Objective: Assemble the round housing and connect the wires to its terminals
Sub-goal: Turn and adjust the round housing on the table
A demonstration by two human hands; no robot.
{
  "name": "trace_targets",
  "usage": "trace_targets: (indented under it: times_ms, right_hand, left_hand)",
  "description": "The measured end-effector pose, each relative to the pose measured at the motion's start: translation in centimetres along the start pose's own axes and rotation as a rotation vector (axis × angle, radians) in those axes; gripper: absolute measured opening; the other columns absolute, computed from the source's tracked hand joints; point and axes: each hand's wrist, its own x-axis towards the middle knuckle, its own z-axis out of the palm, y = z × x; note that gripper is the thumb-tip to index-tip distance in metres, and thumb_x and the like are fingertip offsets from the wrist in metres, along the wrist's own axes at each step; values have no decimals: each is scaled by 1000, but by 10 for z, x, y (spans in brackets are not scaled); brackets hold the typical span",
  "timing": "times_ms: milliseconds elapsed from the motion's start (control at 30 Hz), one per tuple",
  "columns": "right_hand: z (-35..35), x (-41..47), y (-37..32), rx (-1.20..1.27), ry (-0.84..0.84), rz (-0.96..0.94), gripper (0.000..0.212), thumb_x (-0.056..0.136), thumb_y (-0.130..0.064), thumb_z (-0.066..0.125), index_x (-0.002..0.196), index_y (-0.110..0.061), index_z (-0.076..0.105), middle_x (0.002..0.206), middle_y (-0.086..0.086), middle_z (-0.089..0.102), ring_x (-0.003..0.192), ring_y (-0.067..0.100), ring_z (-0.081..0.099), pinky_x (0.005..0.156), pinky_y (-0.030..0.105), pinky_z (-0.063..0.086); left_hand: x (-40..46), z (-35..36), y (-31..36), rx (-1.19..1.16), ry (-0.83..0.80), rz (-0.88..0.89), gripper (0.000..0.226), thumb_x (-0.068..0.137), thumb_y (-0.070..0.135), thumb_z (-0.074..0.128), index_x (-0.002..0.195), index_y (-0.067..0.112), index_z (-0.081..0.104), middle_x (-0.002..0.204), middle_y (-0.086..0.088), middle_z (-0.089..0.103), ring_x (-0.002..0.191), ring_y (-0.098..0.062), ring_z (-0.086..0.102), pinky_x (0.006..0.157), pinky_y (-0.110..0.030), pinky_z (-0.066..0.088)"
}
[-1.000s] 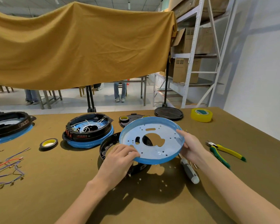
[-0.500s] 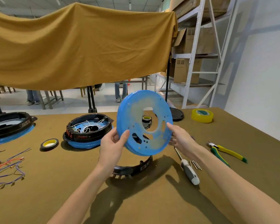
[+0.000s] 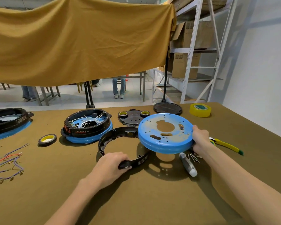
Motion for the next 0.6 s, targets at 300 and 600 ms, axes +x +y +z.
trace_targets:
  times_ms: [300,600]
  right_hand:
    - [-41,8,2,99,239,-71,28,111,-32,35,114,-6,47,115,13,61,104,29,64,92,45,55]
    - [10,-23,37,-255,-29,-92,41,110,-34,38,107,0,60,93,17,61,83,28,58,72,37,43]
  left_hand:
    - [12,-7,-5,-385,467,-111,10,93,28,73,97,32,65,88,18,64,87,-3,61,69,-24,46]
    - [28,-23,23,-629,658,-108,12,91,34,73,93,23,71,78,4,68,74,-17,64,67,-41,56]
